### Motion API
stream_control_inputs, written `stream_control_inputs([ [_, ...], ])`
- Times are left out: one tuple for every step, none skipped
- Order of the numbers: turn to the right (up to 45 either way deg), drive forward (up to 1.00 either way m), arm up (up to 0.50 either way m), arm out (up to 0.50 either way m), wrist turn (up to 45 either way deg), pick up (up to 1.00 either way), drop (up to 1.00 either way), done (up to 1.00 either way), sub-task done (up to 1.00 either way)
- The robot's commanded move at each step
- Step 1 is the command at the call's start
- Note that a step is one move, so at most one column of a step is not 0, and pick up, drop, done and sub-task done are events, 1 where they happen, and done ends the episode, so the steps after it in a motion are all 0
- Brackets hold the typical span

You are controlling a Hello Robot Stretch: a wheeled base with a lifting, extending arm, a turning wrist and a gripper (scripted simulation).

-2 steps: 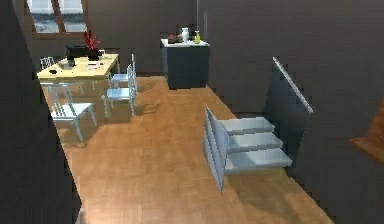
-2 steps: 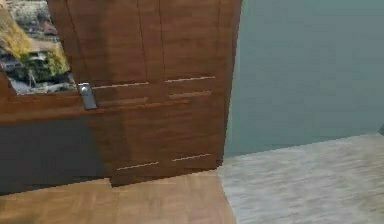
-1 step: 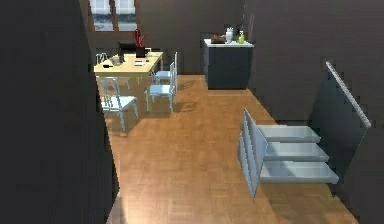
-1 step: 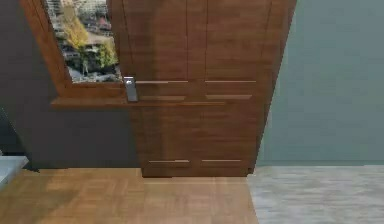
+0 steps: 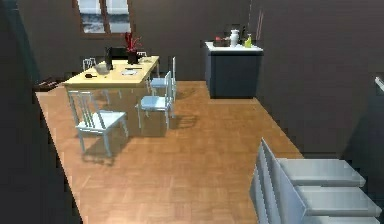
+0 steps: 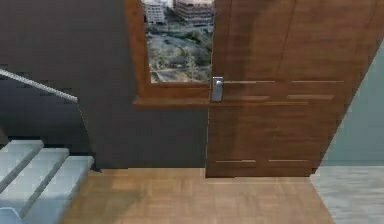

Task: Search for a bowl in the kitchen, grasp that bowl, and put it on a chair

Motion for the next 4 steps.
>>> stream_control_inputs([
  [-6.0, 0.00, 0.00, 0.00, 0.0, 0.00, 0.00, 0.00, 0.00],
  [-3.0, 0.00, 0.00, 0.00, 0.0, 0.00, 0.00, 0.00, 0.00],
  [0.0, 1.00, 0.00, 0.00, 0.0, 0.00, 0.00, 0.00, 0.00],
  [-3.0, 0.00, 0.00, 0.00, 0.0, 0.00, 0.00, 0.00, 0.00],
])
